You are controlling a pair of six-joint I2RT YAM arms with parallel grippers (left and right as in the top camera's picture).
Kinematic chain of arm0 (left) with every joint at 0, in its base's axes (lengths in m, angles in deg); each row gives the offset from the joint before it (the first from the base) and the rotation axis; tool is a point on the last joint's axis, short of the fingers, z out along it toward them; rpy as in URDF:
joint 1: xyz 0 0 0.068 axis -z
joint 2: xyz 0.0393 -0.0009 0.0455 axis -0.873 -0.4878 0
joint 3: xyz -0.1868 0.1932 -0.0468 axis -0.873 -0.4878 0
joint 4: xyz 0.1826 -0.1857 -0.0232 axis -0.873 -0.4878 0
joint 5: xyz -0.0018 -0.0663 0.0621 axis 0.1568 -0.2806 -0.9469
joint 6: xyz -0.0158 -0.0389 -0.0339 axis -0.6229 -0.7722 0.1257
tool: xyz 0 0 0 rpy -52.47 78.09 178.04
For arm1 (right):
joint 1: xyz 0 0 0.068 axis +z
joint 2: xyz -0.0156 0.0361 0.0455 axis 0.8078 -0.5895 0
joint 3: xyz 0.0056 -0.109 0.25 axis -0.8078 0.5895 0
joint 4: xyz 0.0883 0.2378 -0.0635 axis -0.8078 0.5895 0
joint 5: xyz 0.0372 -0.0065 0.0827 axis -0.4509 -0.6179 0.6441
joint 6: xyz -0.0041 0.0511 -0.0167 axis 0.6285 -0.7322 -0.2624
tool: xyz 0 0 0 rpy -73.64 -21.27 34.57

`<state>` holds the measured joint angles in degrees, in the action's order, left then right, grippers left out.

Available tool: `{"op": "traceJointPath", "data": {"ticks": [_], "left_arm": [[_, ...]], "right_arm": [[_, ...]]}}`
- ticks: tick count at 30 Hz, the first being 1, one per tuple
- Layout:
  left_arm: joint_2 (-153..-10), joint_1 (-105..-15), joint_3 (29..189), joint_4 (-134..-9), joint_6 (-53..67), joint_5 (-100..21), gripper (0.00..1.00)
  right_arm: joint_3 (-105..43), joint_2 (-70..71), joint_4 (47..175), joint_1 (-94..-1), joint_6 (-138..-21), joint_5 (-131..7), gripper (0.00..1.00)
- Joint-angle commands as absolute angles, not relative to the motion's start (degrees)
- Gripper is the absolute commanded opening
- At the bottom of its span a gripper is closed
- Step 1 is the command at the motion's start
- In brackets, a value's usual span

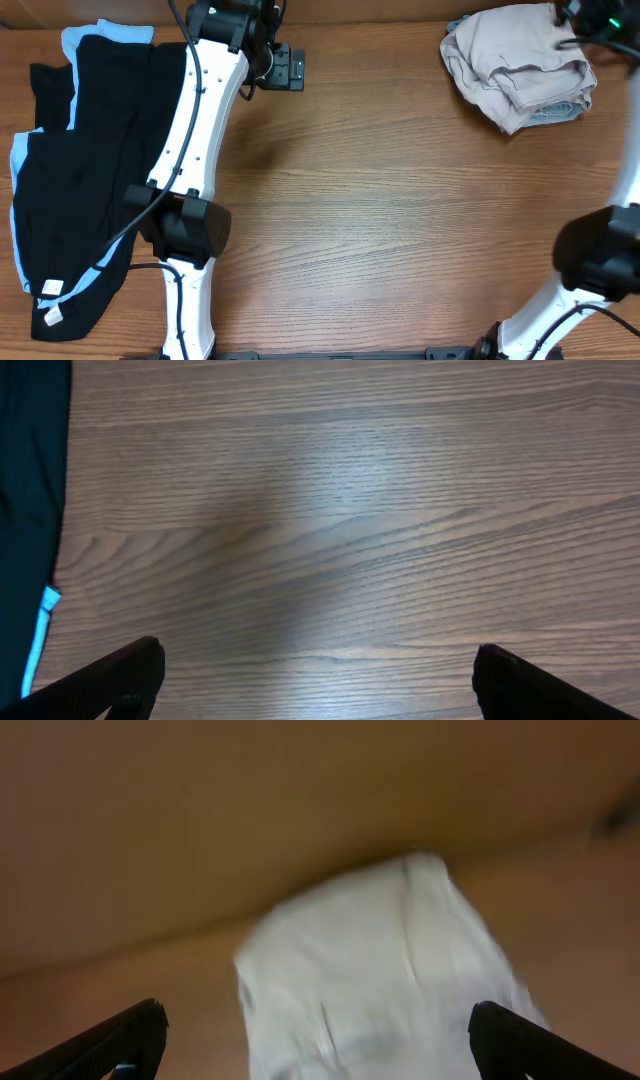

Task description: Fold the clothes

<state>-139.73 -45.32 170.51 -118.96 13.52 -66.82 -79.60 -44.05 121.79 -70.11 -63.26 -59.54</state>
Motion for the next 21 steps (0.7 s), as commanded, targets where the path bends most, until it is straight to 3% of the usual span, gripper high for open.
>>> {"op": "traceJointPath", "data": {"ticks": [1, 11, 21], "left_arm": [[-141.8, -45.4, 170.6, -118.5, 13.1, -67.3, 1.00], [-143.8, -45.5, 170.6, -116.5, 13.5, -67.6, 1.00], [-143.8, -45.5, 170.6, -114.8, 13.5, -67.6, 1.00]], "right_arm": [[-78.5, -50.8, 117.8, -68.5, -63.1, -70.3, 1.00], [-78.5, -63.4, 120.5, -70.7, -70.0, -69.5, 1.00], [-82.1, -62.5, 124.7, -71.6, -69.6, -63.6, 1.00]]}}
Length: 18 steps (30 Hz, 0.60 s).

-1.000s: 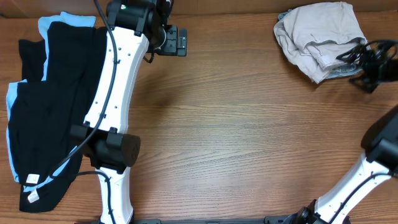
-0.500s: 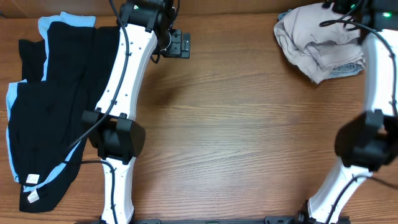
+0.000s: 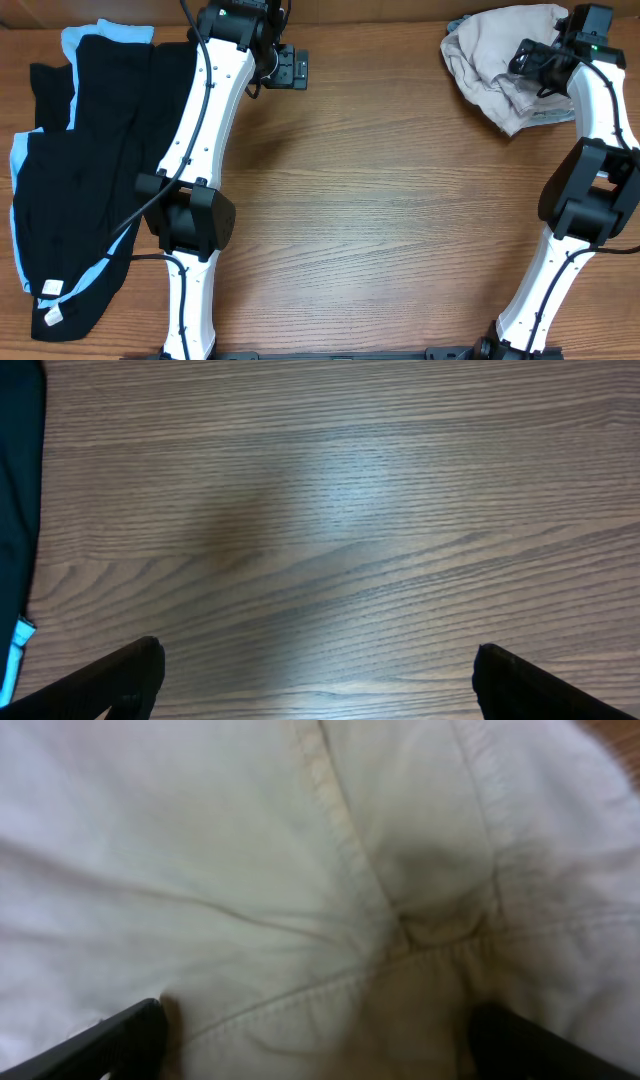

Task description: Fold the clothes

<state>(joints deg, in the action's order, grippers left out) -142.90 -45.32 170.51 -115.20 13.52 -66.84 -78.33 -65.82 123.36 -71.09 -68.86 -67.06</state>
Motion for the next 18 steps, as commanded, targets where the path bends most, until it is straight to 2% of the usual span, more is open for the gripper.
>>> {"op": "traceJointPath", "data": {"ticks": [1, 4, 5, 11, 14, 18], "left_arm": [[-143.8, -45.5, 170.6, -114.9, 13.6, -67.6, 1.00], [-143.8, -45.5, 170.6, -115.3, 13.6, -67.6, 1.00], [-143.8, -45.5, 170.6, -115.8, 13.6, -67.6, 1.00], [-143.8, -45.5, 170.6, -117.3, 13.5, -67.3, 1.00], [-143.8, -45.5, 170.6, -118.0, 13.5, -67.2, 1.00], [-143.8, -45.4, 170.6, -118.5, 13.5, -67.2, 1.00]], "right_arm": [[-84.6, -61.4, 126.2, -71.9, -69.6, -61.6, 1.00], [-96.4, -57.5, 131.8, -73.2, -70.0, -56.2, 1.00], [-104.4, -54.8, 135.2, -74.1, -70.0, -54.1, 1.00], [-130.0, -45.4, 143.0, -76.1, -71.5, -53.8, 1.00], [-137.3, -40.8, 146.9, -76.1, -71.5, -53.9, 1.00], [-136.6, -32.9, 151.6, -76.1, -71.5, -53.8, 1.00]]}}
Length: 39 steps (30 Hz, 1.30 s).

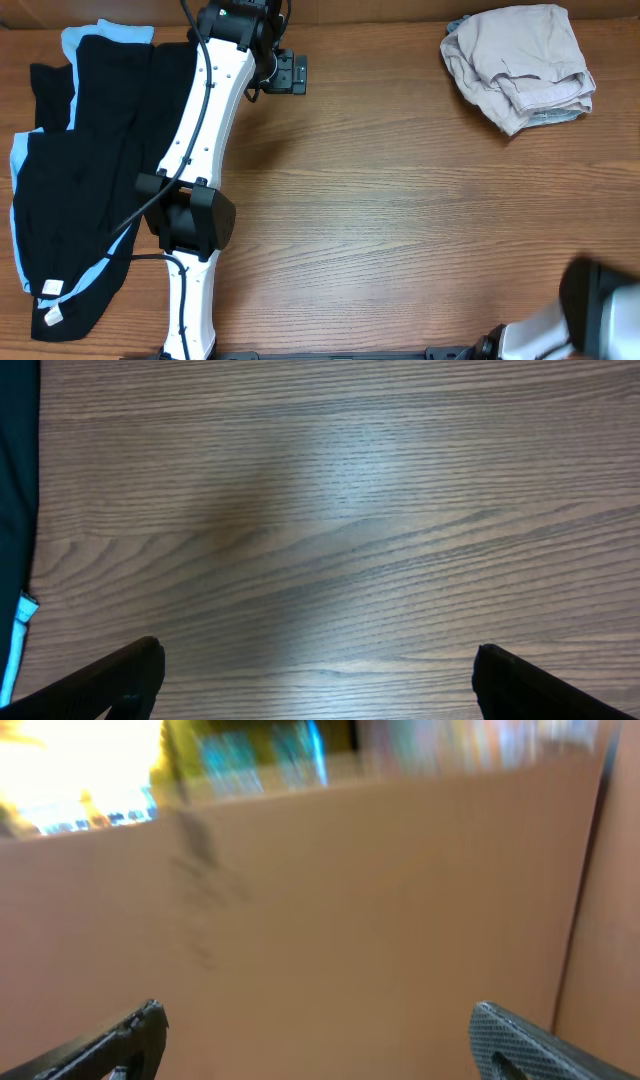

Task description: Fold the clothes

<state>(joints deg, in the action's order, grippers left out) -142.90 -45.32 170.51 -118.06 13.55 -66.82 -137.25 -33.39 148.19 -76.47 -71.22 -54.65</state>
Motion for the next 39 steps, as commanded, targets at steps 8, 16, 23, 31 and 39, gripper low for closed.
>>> {"op": "traceJointPath", "data": {"ticks": [8, 16, 23, 31, 39], "left_arm": [[-143.8, -45.4, 170.6, -118.9, 13.6, -67.2, 1.00], [-143.8, -45.4, 170.6, -118.9, 13.5, -67.2, 1.00], [-143.8, -45.4, 170.6, -118.9, 13.5, -67.2, 1.00], [-143.8, -45.4, 170.6, -118.9, 13.5, -67.2, 1.00], [-143.8, -45.4, 170.6, -118.8, 13.5, -67.2, 1.00]], "right_arm": [[-136.7, -25.9, 167.2, -76.1, -71.0, -53.8, 1.00], [-122.0, -17.1, 175.3, -76.1, -71.0, -50.9, 1.00], [-91.6, -2.1, 175.2, -76.1, -66.5, -53.3, 1.00], [-54.0, 18.6, 167.9, -76.1, -62.8, -52.8, 1.00], [-29.2, 29.1, 157.8, -76.1, -75.3, -43.0, 1.00]]}}
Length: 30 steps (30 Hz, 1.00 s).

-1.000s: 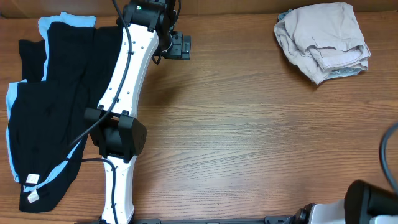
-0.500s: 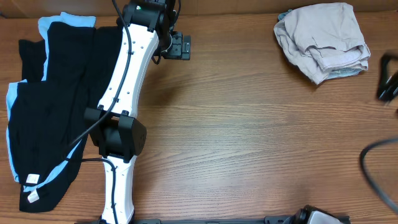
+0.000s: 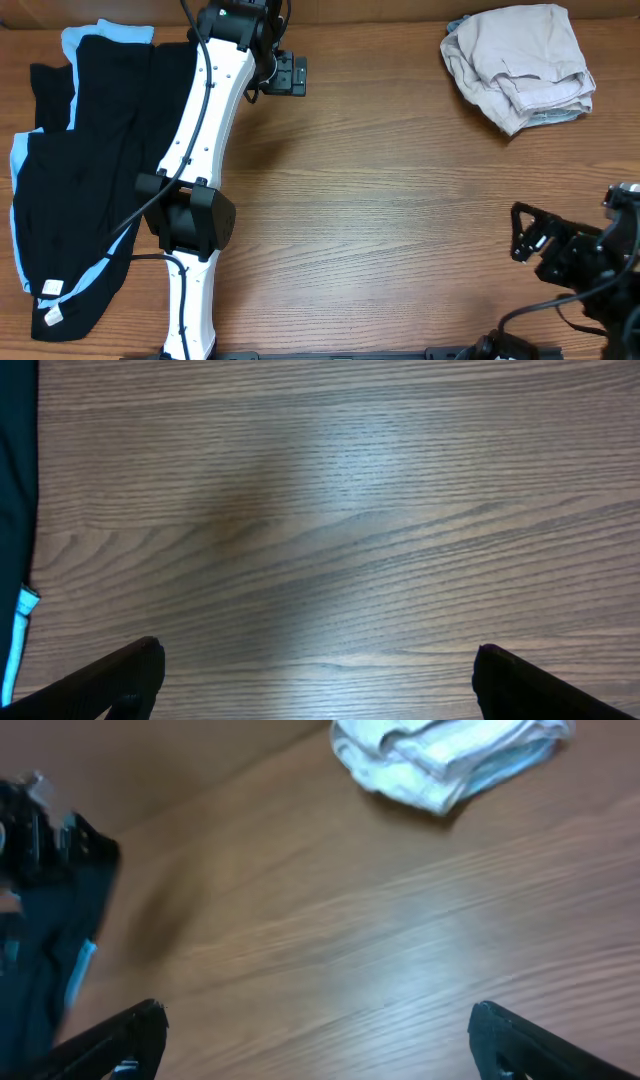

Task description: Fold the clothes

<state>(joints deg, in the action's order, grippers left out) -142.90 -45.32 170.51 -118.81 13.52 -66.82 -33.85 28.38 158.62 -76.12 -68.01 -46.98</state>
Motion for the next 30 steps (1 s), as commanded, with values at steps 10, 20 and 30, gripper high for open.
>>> {"op": "traceJointPath", "data": {"ticks": [10, 20, 30], "left_arm": [[-143.8, -45.4, 170.6, -118.8, 13.5, -67.2, 1.00], [-143.8, -45.4, 170.6, -118.8, 13.5, -67.2, 1.00], [-143.8, -45.4, 170.6, -118.8, 13.5, -67.2, 1.00]], "right_arm": [[-9.8, 28.6, 129.8, -76.1, -76.0, -46.1, 1.00], [23.5, 26.5, 72.5, -71.2, -76.0, -39.9, 1.00], [42.5, 41.3, 59.4, -54.3, -76.0, -62.8, 1.00]]}}
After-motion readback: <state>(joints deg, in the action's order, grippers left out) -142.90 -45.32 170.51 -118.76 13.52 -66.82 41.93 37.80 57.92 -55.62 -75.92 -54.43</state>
